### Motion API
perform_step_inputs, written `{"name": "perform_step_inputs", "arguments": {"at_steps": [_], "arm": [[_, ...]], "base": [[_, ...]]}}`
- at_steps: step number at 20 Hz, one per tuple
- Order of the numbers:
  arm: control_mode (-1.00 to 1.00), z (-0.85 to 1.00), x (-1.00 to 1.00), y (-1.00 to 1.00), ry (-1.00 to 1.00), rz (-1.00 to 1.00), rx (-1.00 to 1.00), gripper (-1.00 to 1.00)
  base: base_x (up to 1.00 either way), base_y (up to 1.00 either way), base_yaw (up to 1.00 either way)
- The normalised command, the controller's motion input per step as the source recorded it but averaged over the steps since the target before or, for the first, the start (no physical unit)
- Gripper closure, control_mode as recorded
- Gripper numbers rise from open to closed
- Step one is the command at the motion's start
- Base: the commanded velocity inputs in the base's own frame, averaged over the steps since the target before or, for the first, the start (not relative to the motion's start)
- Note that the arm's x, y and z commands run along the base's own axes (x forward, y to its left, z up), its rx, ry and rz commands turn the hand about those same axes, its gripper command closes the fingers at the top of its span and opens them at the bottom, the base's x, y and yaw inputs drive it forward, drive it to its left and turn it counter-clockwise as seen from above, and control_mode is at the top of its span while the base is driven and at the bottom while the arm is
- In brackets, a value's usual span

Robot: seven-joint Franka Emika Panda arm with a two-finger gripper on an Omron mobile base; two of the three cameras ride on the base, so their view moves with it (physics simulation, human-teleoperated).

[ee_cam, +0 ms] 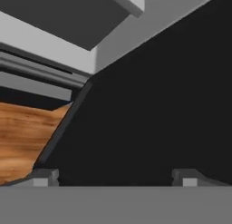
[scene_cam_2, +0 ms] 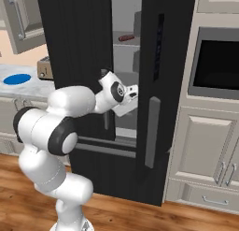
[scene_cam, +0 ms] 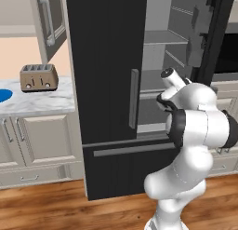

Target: Move the hot dog bun to the plate on the dining table and place the condiment next to that plate. Then navigate to the fridge and take the sausage and place it on the plate as well.

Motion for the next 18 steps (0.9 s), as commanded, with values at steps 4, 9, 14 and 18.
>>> {"name": "perform_step_inputs", "arguments": {"at_steps": [4,9,14,18], "arm": [[-1.0,-0.02,-0.03,-1.0,0.0,0.0,0.16,-1.0],[-1.0,0.0,0.0,-0.86,0.0,0.0,0.16,-1.0],[-1.0,0.0,-0.01,-0.18,-0.07,0.0,0.07,-1.0],[-1.0,0.0,-0.13,0.43,-0.16,0.0,0.05,-1.0]], "base": [[0.0,0.0,0.0],[0.0,0.0,0.0],[0.0,0.0,0.0],[0.0,0.0,0.0]]}}
